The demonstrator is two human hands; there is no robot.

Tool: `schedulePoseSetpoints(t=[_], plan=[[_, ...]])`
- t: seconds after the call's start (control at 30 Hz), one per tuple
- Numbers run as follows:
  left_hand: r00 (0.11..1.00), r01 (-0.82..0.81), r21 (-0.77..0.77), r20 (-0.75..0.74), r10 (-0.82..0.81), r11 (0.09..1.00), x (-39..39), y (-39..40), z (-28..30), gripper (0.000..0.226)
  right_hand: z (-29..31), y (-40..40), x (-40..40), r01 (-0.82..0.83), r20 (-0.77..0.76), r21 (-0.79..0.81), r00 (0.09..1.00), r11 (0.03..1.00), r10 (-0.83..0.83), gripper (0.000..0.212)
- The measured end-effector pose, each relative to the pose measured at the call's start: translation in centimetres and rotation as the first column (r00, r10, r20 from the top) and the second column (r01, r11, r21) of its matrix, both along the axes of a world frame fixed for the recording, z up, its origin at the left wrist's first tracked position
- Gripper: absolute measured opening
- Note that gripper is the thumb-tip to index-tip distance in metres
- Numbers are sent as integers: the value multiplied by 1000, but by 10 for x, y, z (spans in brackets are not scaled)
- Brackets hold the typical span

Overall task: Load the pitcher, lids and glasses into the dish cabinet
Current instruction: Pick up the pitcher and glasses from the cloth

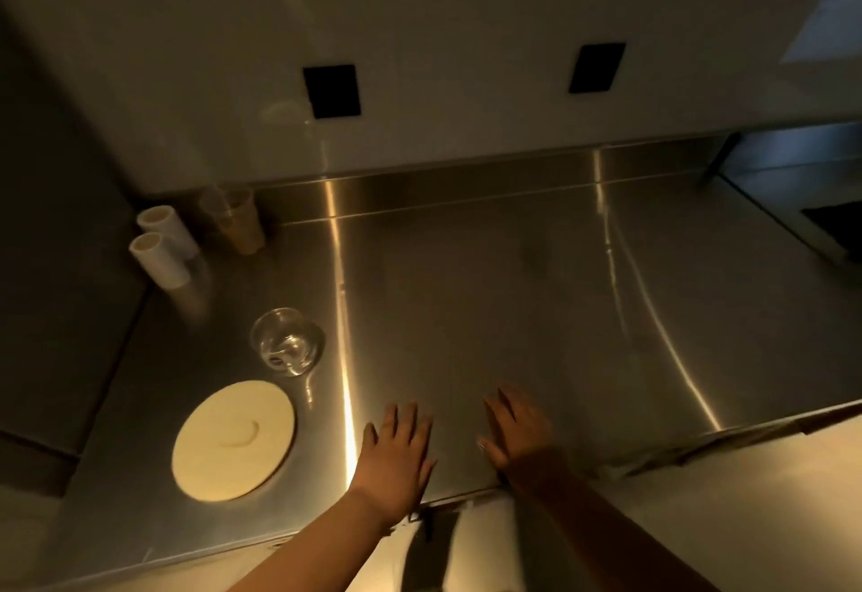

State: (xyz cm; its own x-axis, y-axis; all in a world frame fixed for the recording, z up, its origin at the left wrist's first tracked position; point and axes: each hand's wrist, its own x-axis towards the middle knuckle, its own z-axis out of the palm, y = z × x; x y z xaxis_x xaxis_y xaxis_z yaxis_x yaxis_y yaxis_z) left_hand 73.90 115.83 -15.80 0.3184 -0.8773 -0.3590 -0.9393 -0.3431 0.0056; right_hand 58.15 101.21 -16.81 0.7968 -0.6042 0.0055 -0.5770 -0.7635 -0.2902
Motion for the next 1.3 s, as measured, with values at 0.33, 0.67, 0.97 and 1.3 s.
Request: schedulePoseSetpoints(t=[0.33,0.67,0.97,1.3], plan=[[990,-140,32,-24,141,990,-121,-103,8,56,4,-106,-127,38,-141,15,989,999,-36,63],[995,-94,22,-27,94,995,-215,-208,5,54,2,-199,-219,90,-187,70,979,993,-76,60],[985,151,9,-81,-149,989,-271,-347,-2,54,8,-299,-279,159,-226,98,965,982,-133,64],[936,341,37,-100,-336,939,-351,-482,-6,53,9,-396,-378,341,-216,122,926,932,-310,66]])
